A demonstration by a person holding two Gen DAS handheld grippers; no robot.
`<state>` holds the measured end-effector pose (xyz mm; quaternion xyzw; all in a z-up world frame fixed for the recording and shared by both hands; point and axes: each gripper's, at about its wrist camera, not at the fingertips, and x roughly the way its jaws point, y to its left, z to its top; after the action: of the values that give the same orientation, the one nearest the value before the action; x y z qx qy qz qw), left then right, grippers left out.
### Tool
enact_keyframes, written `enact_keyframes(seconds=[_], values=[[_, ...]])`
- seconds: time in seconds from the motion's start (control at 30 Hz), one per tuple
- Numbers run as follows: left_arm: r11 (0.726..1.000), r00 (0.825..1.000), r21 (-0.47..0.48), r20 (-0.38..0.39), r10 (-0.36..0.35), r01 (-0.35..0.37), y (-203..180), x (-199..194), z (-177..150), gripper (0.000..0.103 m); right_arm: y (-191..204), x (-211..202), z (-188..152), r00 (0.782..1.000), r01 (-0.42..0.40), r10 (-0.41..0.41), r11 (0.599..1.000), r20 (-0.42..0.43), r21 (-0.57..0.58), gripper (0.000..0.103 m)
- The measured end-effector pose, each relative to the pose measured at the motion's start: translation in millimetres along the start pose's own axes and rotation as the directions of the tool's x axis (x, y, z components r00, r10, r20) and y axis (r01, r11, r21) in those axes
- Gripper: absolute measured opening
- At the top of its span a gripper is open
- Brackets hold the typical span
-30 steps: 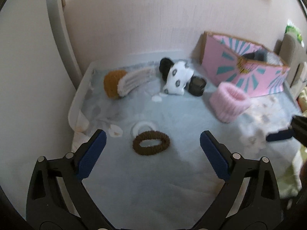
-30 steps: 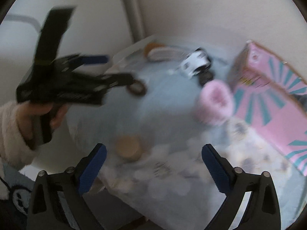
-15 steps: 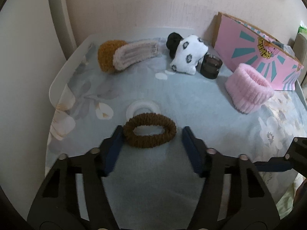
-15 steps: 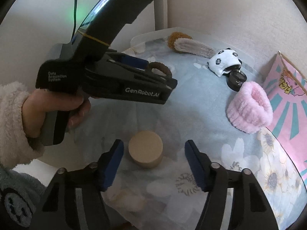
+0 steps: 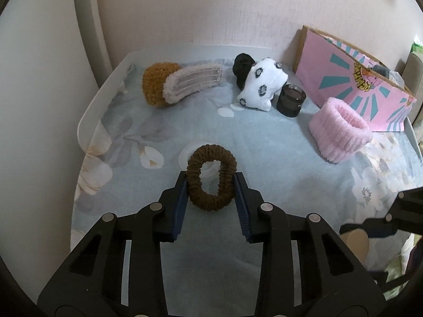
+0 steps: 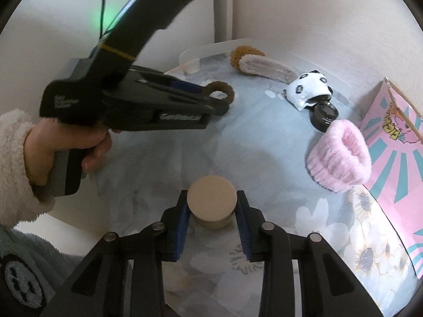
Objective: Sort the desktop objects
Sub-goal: 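Carry the hair tie and wooden lid into the pink box and release both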
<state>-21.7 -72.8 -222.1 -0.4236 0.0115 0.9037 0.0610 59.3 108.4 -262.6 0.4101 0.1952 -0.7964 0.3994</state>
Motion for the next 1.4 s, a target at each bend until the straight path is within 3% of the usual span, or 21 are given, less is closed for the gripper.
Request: enact_keyframes(seconds=[0.2, 0.57, 0.8, 1.0, 1.23, 1.4], values=[[1.000, 1.000, 0.010, 0.002, -0.010, 0.010, -1.0, -15.5, 13.6, 0.031, -15.1, -9.5, 11.6, 1.000, 0.000, -0.001, 0.999, 0.012, 0.053, 0.031], [0.995, 0.997, 0.077, 0.028, -0.071, 0.069, -30.0, -57.7, 90.4, 0.031, -76.6, -76.2, 58.7, 0.990, 0.115, -0.128, 0.979, 0.064, 0.168, 0.031], [0.967, 0.981, 0.175, 0.025, -0.195, 0.188, -83.7, -64.7, 157.4, 0.031, -152.6, -128.9, 82.8, 0.973, 0.209, -0.227, 0.939, 0.037, 0.273, 0.031], [0.933, 0.966, 0.259, 0.002, -0.259, 0.249, -146.6, -54.0, 207.4, 0.031, -219.2, -157.7, 82.0, 0.971, 0.233, -0.235, 0.898, -0.040, 0.373, 0.031], [0.914, 0.953, 0.270, -0.103, -0.284, 0.302, -194.5, -17.1, 218.2, 0.031, -266.3, -152.2, 69.1, 0.968, 0.250, -0.221, 0.878, -0.118, 0.408, 0.031], [0.913, 0.953, 0.278, -0.134, -0.271, 0.299, -209.9, -1.6, 211.4, 0.031, -279.6, -150.1, 57.4, 0.971, 0.237, -0.205, 0.873, -0.121, 0.426, 0.031]])
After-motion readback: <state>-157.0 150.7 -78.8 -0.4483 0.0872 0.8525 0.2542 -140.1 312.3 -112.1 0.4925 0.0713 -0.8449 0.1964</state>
